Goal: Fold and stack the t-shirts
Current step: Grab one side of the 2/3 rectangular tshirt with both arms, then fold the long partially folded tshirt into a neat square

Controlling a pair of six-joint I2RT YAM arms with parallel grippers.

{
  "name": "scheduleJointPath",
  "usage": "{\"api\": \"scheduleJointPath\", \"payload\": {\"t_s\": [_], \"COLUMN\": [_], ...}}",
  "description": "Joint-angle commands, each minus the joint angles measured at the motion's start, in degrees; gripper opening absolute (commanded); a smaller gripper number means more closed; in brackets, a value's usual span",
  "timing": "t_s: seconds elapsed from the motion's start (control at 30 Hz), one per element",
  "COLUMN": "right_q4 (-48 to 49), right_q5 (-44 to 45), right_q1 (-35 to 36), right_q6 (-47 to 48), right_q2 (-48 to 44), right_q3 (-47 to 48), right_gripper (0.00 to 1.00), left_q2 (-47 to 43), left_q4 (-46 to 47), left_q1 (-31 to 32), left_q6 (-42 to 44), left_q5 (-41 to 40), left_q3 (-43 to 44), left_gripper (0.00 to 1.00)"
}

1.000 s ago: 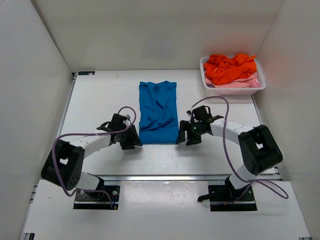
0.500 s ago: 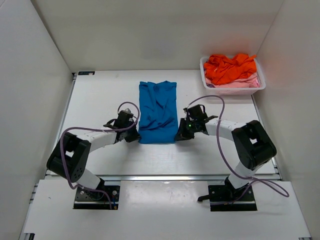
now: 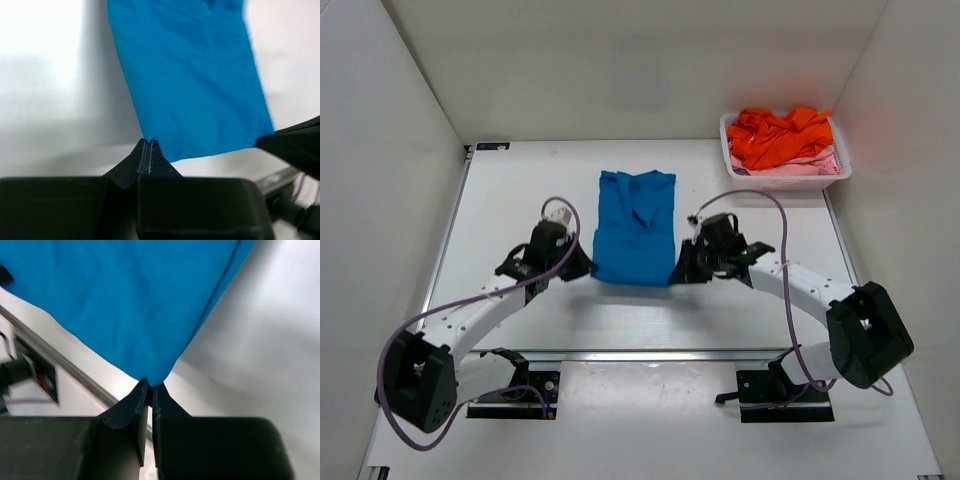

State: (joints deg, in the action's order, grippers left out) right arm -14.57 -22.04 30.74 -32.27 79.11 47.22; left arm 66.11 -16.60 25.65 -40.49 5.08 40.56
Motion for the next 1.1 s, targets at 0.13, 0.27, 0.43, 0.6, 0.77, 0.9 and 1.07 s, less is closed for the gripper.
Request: {"api": "scheduleJointPath", "payload": {"t_s": [0.13,0.27,0.43,0.6,0.77,0.9,1.07], "right_q4": [0.07,0.5,-1.95,-6.87,-10.38,-13.47,-17.7], "right_q5": [-1.25,-3.17,-6.87,-11.17,-10.13,-1.45,3.3], "right_q1": [7.92,9.96,3.03,-6.03,-14.38,-16.06,-16.51], "right_q6": [-7.09,-10.79,-6.94,2.12,9.06,12.58,13.81], "right_q2": [-9.23,-11.96,-9.51,4.17,24.72,37.58,40.42], "right_q3": [-13.98,-17.42,-11.91,8.01,34.04,53.99,59.41], "right_gripper": [0.0,0.0,0.0,0.0,0.04,0.49,0.77], "left_q2": [-13.35,-18.28,-12.95,7.59,28.23,42.94,47.89], "left_q4": [-6.86,-11.6,-12.06,-8.55,-2.57,0.77,1.04], "left_q1": [3.96,4.24,-1.91,-4.82,-12.01,-15.54,-17.74], "left_q6": [-3.62,-4.33,-0.91,4.1,5.5,5.33,8.23], "left_q5": [7.48,8.19,10.56,13.73,11.1,9.51,13.46], "left_q3": [-17.69,-18.5,-8.25,8.99,31.29,46.25,49.54], "left_gripper": [0.0,0.0,0.0,0.0,0.02,0.46,0.83]}}
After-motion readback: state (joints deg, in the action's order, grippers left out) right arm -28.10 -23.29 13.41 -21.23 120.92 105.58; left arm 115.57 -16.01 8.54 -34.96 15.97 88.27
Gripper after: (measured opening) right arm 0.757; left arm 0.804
